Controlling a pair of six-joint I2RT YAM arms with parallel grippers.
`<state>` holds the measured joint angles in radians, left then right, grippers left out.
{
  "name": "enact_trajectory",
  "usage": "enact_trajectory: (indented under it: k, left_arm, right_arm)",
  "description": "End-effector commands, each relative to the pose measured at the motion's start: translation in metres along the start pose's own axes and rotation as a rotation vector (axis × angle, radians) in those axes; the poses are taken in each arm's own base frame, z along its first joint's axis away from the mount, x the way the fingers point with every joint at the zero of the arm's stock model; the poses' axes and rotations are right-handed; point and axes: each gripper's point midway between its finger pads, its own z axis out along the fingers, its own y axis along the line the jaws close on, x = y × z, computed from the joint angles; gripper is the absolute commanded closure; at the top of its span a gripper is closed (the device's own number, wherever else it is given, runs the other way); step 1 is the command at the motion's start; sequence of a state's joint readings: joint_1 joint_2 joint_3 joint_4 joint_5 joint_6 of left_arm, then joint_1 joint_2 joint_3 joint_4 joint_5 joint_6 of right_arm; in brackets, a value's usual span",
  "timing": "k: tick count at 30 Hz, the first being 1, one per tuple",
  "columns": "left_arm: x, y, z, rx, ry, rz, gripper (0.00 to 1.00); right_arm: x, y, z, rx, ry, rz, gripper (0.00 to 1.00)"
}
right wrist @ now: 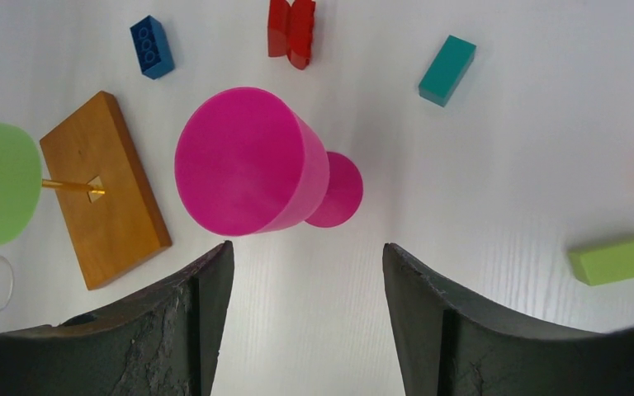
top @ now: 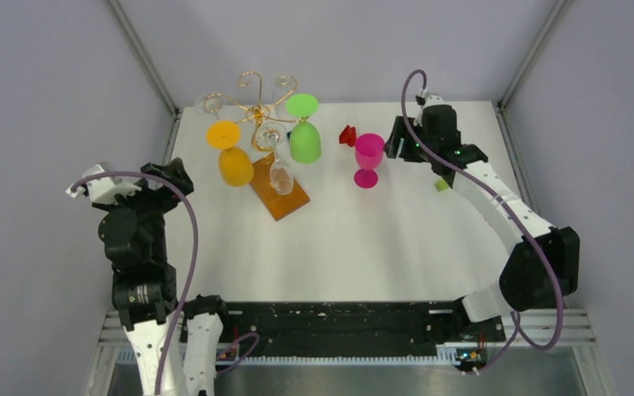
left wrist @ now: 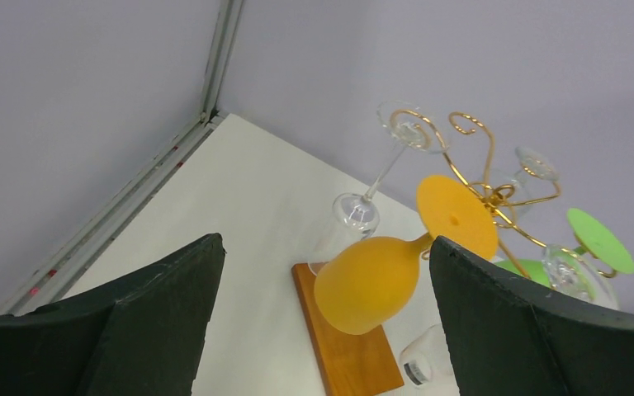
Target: Place the wine glass upside down on the wine glass rack
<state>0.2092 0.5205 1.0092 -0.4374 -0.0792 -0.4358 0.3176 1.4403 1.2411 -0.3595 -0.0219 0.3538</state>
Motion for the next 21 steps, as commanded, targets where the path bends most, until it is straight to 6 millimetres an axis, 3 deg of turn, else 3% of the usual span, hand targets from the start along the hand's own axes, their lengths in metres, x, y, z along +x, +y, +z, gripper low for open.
enact_trajectory:
  k: [1,5,11,14,21]
  left_arm:
    - [-0.023,-0.028,-0.015,0.109,-0.018,-0.034,0.01]
    - [-0.028,-0.043,-0.018,0.188,-0.02,-0.001,0.01]
    - [-0.03,-0.05,-0.019,0.224,-0.021,0.026,0.01]
    - [-0.033,-0.062,-0.019,0.276,-0.014,0.033,0.01]
    - [-0.041,-0.083,-0.019,0.371,-0.01,0.061,0.01]
  right_arm:
    - [-0.033,0.017,0.012,-0.067,-0.072,0.018,0.34]
    - [-0.028,0.013,0.036,-0.049,-0.036,0.007,0.38]
    - [-0.016,0.009,0.065,-0.037,0.03,0.005,0.45]
    - [-0.009,0.003,0.075,-0.011,0.059,-0.004,0.5]
    - [0.001,-0.006,0.084,0.026,0.095,-0.04,0.7]
